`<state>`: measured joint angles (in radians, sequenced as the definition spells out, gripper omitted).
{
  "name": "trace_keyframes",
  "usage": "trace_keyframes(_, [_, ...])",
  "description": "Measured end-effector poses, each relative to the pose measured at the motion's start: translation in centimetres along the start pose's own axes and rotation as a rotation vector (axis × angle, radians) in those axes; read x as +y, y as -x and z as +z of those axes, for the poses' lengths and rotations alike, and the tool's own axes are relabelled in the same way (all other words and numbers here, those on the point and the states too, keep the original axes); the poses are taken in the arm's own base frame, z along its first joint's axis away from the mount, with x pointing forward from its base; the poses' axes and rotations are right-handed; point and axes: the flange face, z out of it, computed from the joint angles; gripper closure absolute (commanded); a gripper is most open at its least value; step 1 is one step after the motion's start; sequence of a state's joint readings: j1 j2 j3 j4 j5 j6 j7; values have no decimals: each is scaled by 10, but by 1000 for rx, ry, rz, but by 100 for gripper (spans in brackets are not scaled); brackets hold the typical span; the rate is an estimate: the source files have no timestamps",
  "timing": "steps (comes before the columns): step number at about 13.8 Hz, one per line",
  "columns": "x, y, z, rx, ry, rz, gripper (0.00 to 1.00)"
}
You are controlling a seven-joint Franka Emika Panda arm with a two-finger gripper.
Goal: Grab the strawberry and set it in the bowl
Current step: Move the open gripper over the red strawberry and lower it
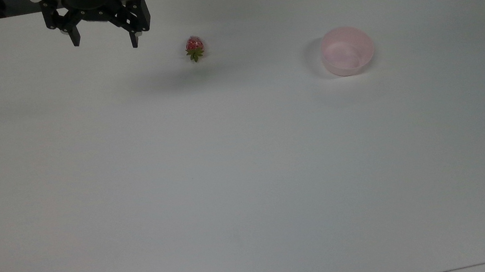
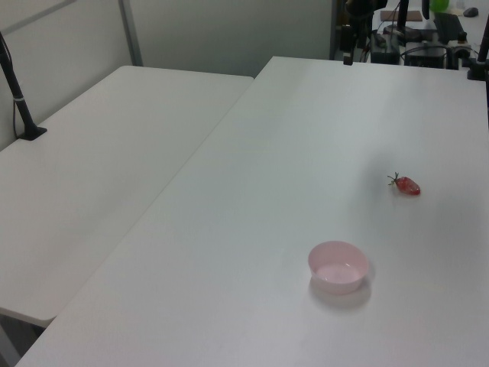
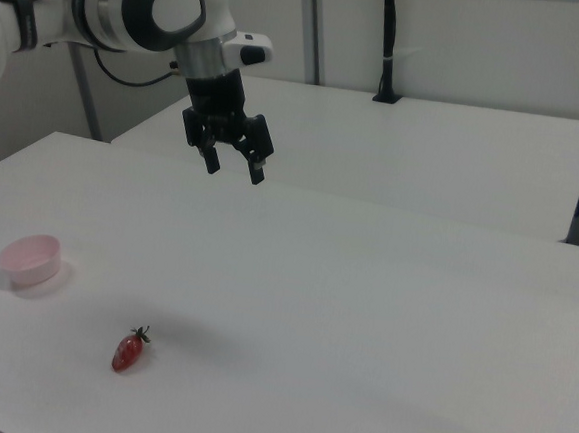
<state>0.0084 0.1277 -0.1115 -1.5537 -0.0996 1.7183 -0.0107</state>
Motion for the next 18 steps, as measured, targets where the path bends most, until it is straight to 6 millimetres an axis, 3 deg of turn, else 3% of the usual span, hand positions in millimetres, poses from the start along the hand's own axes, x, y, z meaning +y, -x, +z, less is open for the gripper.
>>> trace_keyframes(6, [17,8,-8,-36,-78,10,0])
trace_keyframes(12, [16,8,-8,-36,-82,0,0])
trace_keyframes(15, [-22,11,11,-90,-88,-124,0])
trace_keyframes(17, [-73,25,46,-174,-89,-225,0])
trace_keyframes(18, [-85,31,57,-202,-89,-248,0])
